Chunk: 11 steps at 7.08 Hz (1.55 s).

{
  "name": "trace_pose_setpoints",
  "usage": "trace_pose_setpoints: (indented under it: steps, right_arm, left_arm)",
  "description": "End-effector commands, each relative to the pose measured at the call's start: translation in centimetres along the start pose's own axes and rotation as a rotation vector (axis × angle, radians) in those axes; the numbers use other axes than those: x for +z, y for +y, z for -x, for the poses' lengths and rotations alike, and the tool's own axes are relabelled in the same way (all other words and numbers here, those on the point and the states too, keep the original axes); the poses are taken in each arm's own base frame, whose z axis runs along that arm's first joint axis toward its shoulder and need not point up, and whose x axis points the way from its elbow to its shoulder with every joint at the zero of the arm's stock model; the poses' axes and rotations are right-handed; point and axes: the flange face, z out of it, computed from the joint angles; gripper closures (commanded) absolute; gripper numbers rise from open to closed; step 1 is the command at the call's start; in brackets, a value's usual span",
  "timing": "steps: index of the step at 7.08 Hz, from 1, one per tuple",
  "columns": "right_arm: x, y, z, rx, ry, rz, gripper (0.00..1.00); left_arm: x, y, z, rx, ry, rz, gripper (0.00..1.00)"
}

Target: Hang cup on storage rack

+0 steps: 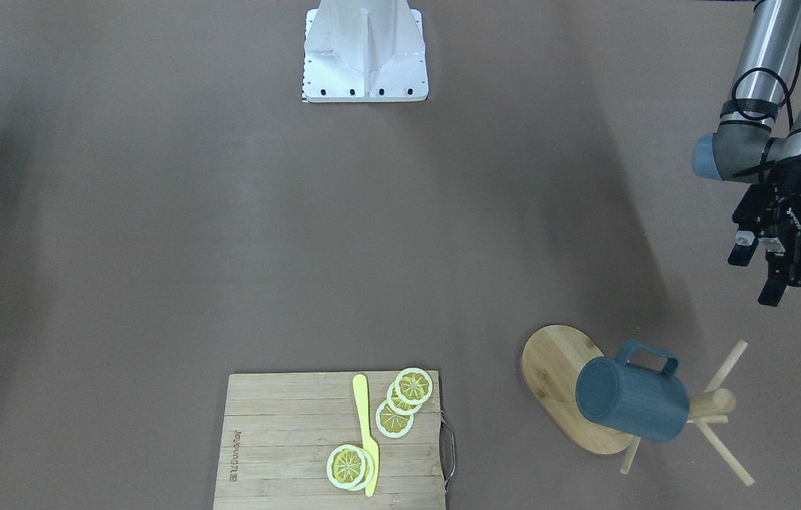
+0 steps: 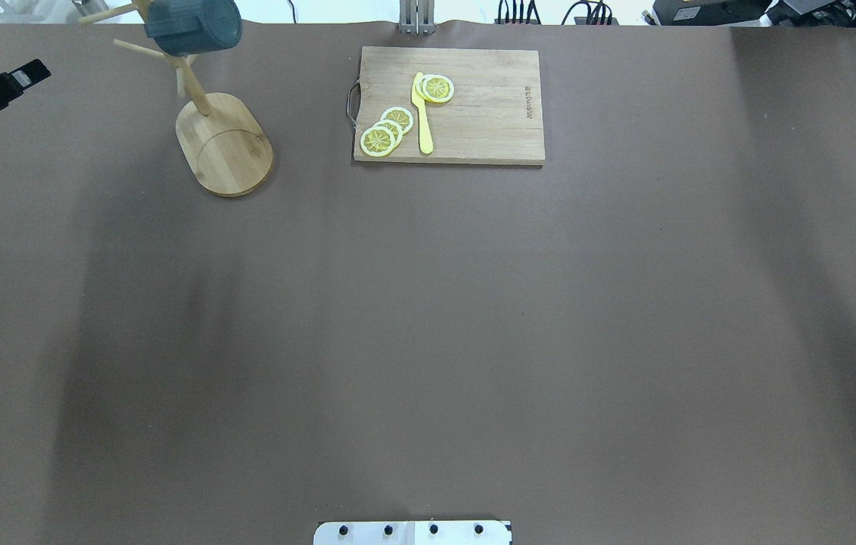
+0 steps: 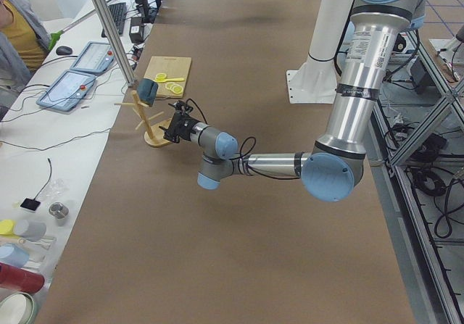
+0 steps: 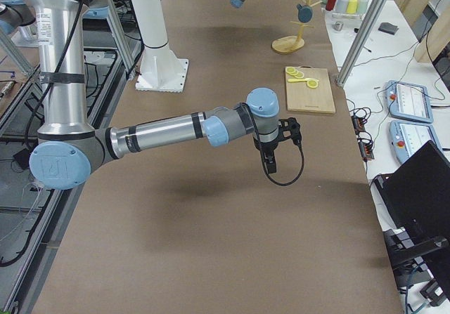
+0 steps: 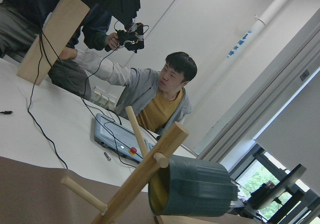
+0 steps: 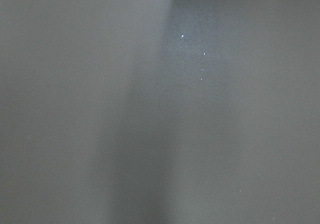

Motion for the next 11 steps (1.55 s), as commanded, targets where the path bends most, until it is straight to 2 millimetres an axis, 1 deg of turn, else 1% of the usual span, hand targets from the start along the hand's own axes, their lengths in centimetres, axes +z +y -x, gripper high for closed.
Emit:
trace_pose_setpoints:
  steps: [1, 2, 3, 4, 5, 6, 7, 8, 9, 11]
  right_arm:
    - [-0.2, -0.2, 0.0, -0.002, 0.0, -0.006, 0.0]
    - [-0.3, -0.2, -0.1, 0.0, 0.001, -0.008, 0.0]
    - [-0.6, -0.2, -0.2, 0.002, 0.001, -0.013, 0.0]
    - [-0.6, 0.0, -0.5, 0.005, 0.003, -0.012, 0.0]
    - [-0.7, 0.0, -0.7, 0.005, 0.004, -0.013, 0.0]
    - [-0.8, 0.0, -0.7, 0.005, 0.004, -0.014, 0.0]
    - [-0.8, 0.1, -0.8, 0.007, 0.005, -0.014, 0.0]
    - [-0.9, 0.1, -0.9, 0.008, 0.005, -0.015, 0.0]
    - [-0.9, 0.2, -1.0, 0.01, 0.006, -0.015, 0.0]
    - [-1.0, 0.5, -1.3, 0.016, 0.008, -0.018, 0.0]
  left_arm:
    - [-1.8, -4.4, 2.1, 0.132, -0.139, 0.088, 0.03]
    - [-2.8, -8.0, 2.6, 0.133, -0.188, 0.133, 0.03]
    - [-3.8, -11.0, 2.9, 0.14, -0.229, 0.173, 0.03]
    - [-4.5, -12.8, 3.1, 0.153, -0.263, 0.216, 0.03]
    - [-5.2, -14.5, 3.3, 0.128, -0.307, 0.256, 0.03]
    - [-5.2, -15.6, 3.1, 0.106, -0.361, 0.292, 0.03]
    - [-6.3, -14.8, 3.5, 0.144, -0.389, 0.36, 0.03]
    - [-7.0, -15.4, 3.9, 0.137, -0.412, 0.404, 0.03]
    - [-7.6, -14.9, 4.8, 0.125, -0.424, 0.47, 0.03]
    - [-11.3, -13.5, 7.8, 0.226, -0.448, 0.61, 0.03]
